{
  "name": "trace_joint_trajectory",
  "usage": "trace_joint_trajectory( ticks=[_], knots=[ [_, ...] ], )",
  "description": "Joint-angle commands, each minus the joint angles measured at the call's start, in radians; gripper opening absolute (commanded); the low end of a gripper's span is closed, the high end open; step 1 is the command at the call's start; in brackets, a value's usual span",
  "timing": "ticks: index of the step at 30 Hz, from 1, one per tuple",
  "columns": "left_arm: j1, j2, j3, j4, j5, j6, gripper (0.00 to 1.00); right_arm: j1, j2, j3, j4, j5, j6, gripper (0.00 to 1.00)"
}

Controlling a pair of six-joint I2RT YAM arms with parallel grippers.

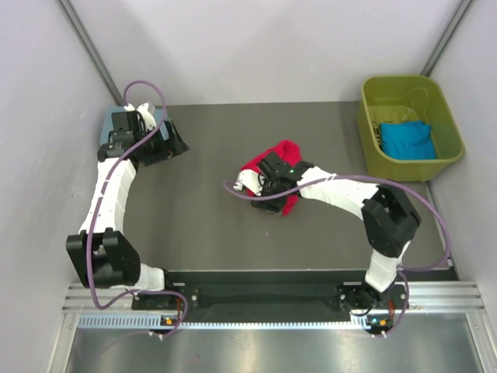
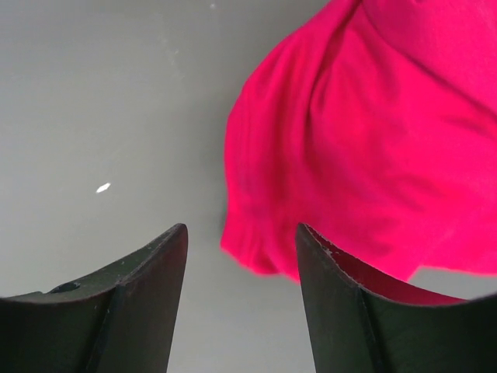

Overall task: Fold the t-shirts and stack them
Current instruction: Flatten the tshirt out

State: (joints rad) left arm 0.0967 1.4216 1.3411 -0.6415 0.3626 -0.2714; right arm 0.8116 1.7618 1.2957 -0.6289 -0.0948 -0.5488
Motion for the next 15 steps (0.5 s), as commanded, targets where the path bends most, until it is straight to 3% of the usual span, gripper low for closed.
trace_joint_trajectory(
  ticks=[1, 15],
  knots=[
    [0.017, -0.044, -0.010, 0.045, 0.022, -0.011, 0.96, 0.009, 0.051, 0.080, 0.044, 0.001, -0.028, 0.58],
    [0.038, -0.009, 0.024, 0.031, 0.042, -0.025, 0.97, 0.009, 0.180, 0.154, 0.041, 0.004, -0.045, 0.57]
  ],
)
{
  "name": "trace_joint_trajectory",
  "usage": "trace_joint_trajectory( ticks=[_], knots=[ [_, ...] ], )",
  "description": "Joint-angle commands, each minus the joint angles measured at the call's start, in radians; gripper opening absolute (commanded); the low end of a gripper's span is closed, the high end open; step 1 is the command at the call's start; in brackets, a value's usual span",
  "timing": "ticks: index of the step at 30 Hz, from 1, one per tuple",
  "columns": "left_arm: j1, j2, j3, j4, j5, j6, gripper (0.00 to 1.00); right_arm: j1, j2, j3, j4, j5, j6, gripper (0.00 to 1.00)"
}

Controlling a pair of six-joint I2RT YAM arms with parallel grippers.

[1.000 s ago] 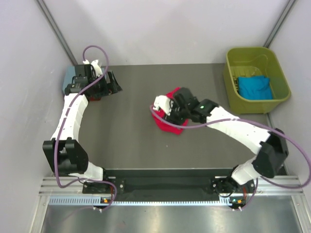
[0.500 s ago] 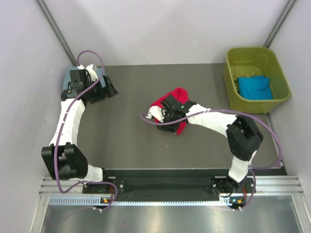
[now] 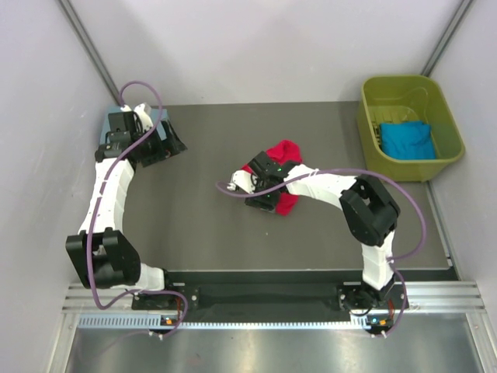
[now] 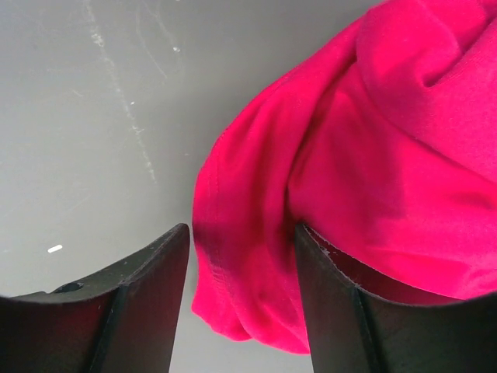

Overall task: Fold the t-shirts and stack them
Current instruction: Flatten the tshirt out

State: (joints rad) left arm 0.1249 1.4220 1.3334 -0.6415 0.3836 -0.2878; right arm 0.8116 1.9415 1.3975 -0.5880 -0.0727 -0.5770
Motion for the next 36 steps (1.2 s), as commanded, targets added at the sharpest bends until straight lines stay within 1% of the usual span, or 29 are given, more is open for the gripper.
trace_joint_trajectory(
  ticks=[1, 4, 8, 14, 15, 18, 19, 21, 22, 23, 25, 27, 28, 30, 32, 36],
  knots=[
    [0.010, -0.011, 0.026, 0.034, 0.023, -0.010, 0.96, 0.009, 0.001, 0.051, -0.004, -0.030, -0.015, 0.57],
    [0.013, -0.011, 0.015, 0.040, 0.029, -0.020, 0.96, 0.009, 0.002, 0.032, -0.009, -0.019, -0.020, 0.57],
    [0.016, -0.017, 0.007, 0.043, 0.034, -0.027, 0.96, 0.009, 0.014, 0.012, 0.002, 0.008, -0.044, 0.54],
    [0.022, -0.031, 0.004, 0.036, 0.037, -0.025, 0.96, 0.009, 0.046, 0.032, 0.011, 0.025, -0.061, 0.53],
    [0.024, -0.035, 0.003, 0.034, 0.035, -0.024, 0.96, 0.011, 0.056, 0.037, 0.011, 0.027, -0.070, 0.51],
    [0.024, -0.044, -0.003, 0.031, 0.034, -0.022, 0.96, 0.009, 0.068, 0.073, 0.004, 0.033, -0.076, 0.36],
    [0.024, -0.049, -0.005, 0.028, 0.034, -0.021, 0.96, 0.011, 0.066, 0.095, 0.002, 0.042, -0.075, 0.27],
    [0.027, -0.057, -0.010, 0.026, 0.035, -0.021, 0.96, 0.009, 0.047, 0.121, 0.001, 0.060, -0.075, 0.22],
    [0.027, -0.060, -0.016, 0.029, 0.037, -0.022, 0.96, 0.009, 0.033, 0.130, -0.003, 0.066, -0.075, 0.17],
    [0.028, -0.061, -0.017, 0.028, 0.035, -0.021, 0.96, 0.009, 0.021, 0.141, -0.007, 0.068, -0.078, 0.16],
    [0.028, -0.060, -0.022, 0.029, 0.040, -0.021, 0.96, 0.009, -0.027, 0.181, -0.029, 0.082, -0.090, 0.16],
    [0.032, -0.055, -0.022, 0.037, 0.041, -0.022, 0.96, 0.011, -0.055, 0.227, -0.094, 0.103, -0.096, 0.14],
    [0.030, -0.054, -0.023, 0.042, 0.046, -0.027, 0.96, 0.009, -0.058, 0.294, -0.123, 0.106, -0.093, 0.11],
    [0.032, -0.049, -0.028, 0.055, 0.051, -0.042, 0.96, 0.009, -0.073, 0.387, -0.191, 0.108, -0.081, 0.09],
    [0.032, -0.043, -0.030, 0.071, 0.052, -0.054, 0.95, 0.009, -0.088, 0.444, -0.211, 0.109, -0.069, 0.05],
    [0.030, -0.037, -0.026, 0.077, 0.052, -0.060, 0.95, 0.024, -0.118, 0.627, -0.226, 0.099, -0.041, 0.04]
  ],
)
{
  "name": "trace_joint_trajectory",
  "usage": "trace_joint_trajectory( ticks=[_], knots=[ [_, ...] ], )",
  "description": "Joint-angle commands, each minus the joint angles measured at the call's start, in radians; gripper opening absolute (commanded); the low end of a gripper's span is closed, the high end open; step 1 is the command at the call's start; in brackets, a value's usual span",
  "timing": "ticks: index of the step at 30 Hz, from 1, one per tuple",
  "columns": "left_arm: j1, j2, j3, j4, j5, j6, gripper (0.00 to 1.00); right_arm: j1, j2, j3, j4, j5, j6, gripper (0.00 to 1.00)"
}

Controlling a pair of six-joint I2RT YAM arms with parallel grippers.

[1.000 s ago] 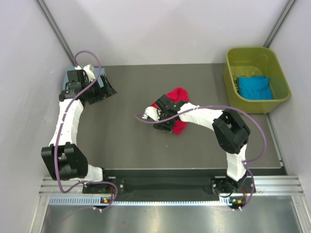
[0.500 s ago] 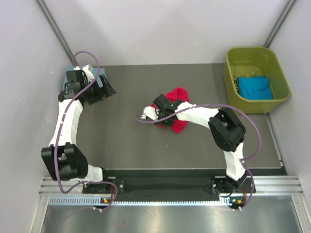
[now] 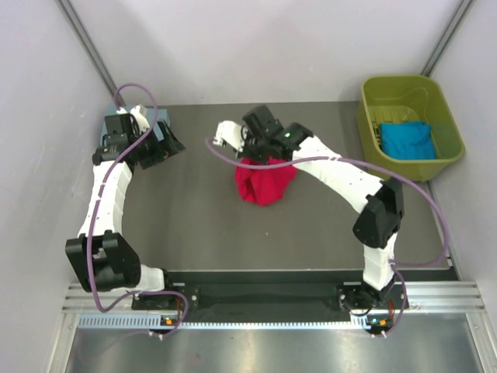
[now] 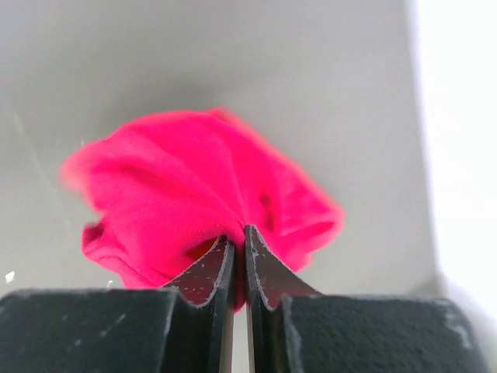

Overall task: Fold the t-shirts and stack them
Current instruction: Flatten the tshirt out

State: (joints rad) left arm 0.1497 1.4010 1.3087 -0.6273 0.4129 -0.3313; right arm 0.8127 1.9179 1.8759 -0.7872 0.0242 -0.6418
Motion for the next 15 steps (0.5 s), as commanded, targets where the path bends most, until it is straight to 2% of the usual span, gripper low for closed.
trace_joint_trajectory(
  ticks=[1, 4, 9, 13, 14, 15],
  knots=[
    [0.005, -0.016, -0.005, 0.063, 0.023, -0.017, 0.95, 0.029, -0.097, 0.223, -0.027, -0.003, 0.024, 0.03],
    [0.007, -0.019, -0.008, 0.063, 0.029, -0.020, 0.95, 0.040, -0.114, 0.343, -0.018, -0.020, 0.039, 0.01],
    [0.005, -0.010, -0.017, 0.066, 0.044, -0.031, 0.95, 0.040, -0.201, 0.413, 0.003, -0.009, 0.080, 0.00],
    [0.007, 0.009, -0.020, 0.080, 0.059, -0.040, 0.94, -0.013, -0.304, 0.330, 0.003, 0.051, 0.044, 0.00],
    [0.007, 0.016, -0.017, 0.080, 0.061, -0.044, 0.94, -0.042, -0.327, 0.297, 0.003, 0.046, 0.047, 0.00],
    [0.005, 0.021, -0.017, 0.083, 0.064, -0.046, 0.94, -0.134, -0.371, 0.217, -0.001, 0.005, 0.077, 0.00]
  ],
)
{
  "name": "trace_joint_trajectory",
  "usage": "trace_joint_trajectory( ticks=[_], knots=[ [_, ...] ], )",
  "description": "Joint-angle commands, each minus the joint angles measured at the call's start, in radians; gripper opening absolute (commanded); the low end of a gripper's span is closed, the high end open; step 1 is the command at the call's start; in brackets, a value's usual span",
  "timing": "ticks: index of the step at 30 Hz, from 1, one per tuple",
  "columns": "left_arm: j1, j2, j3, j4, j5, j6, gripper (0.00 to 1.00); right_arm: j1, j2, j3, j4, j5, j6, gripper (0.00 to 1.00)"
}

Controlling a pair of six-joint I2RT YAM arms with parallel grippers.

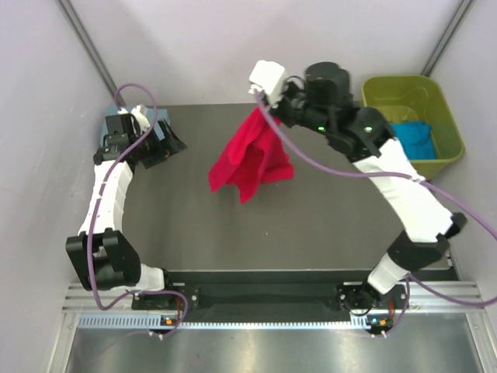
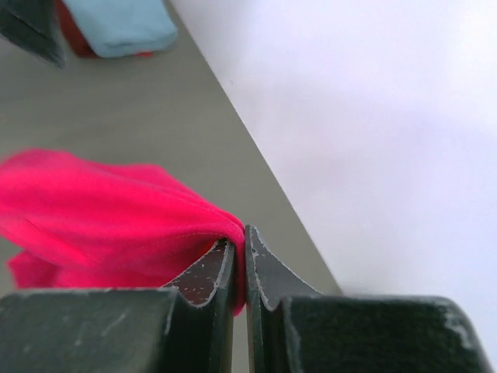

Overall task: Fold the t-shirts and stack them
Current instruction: Flatten the tshirt out

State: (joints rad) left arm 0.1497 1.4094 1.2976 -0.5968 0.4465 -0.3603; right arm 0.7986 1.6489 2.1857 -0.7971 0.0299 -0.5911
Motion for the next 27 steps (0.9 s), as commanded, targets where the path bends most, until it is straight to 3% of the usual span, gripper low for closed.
trace_joint_trajectory(
  ticks=[1, 3, 9, 11, 12, 14, 15, 17, 23, 27],
  knots=[
    [0.005, 0.016, -0.003, 0.054, 0.034, -0.017, 0.94, -0.172, -0.119, -0.140, 0.006, -0.021, 0.048, 0.00],
    [0.005, 0.022, -0.001, 0.054, 0.034, -0.017, 0.94, -0.327, -0.184, -0.330, 0.007, -0.091, 0.089, 0.00],
    [0.005, 0.029, 0.009, 0.046, 0.031, 0.003, 0.94, -0.511, -0.307, -0.884, 0.148, -0.061, 0.014, 0.00],
    [0.007, 0.034, 0.014, 0.045, 0.028, 0.007, 0.94, -0.576, -0.291, -0.941, 0.157, -0.071, 0.033, 0.00],
    [0.007, 0.037, 0.019, 0.043, 0.029, 0.007, 0.94, -0.585, -0.261, -0.973, 0.156, -0.064, 0.034, 0.06],
    [0.007, 0.043, 0.023, 0.035, 0.031, 0.011, 0.94, -0.584, -0.221, -0.974, 0.112, -0.065, 0.024, 0.24],
    [0.007, 0.048, 0.029, 0.034, 0.034, 0.011, 0.94, -0.582, -0.213, -0.966, 0.113, -0.065, 0.031, 0.37],
    [0.005, 0.053, 0.038, 0.029, 0.031, 0.018, 0.94, -0.567, -0.231, -0.928, 0.136, -0.080, 0.036, 0.46],
    [0.007, 0.063, 0.032, 0.032, 0.027, 0.017, 0.95, -0.367, -0.242, -0.834, 0.075, -0.183, -0.048, 0.49],
    [0.005, 0.059, 0.028, 0.025, 0.018, 0.040, 0.95, -0.210, -0.155, -0.820, -0.023, -0.303, -0.073, 0.48]
  ],
)
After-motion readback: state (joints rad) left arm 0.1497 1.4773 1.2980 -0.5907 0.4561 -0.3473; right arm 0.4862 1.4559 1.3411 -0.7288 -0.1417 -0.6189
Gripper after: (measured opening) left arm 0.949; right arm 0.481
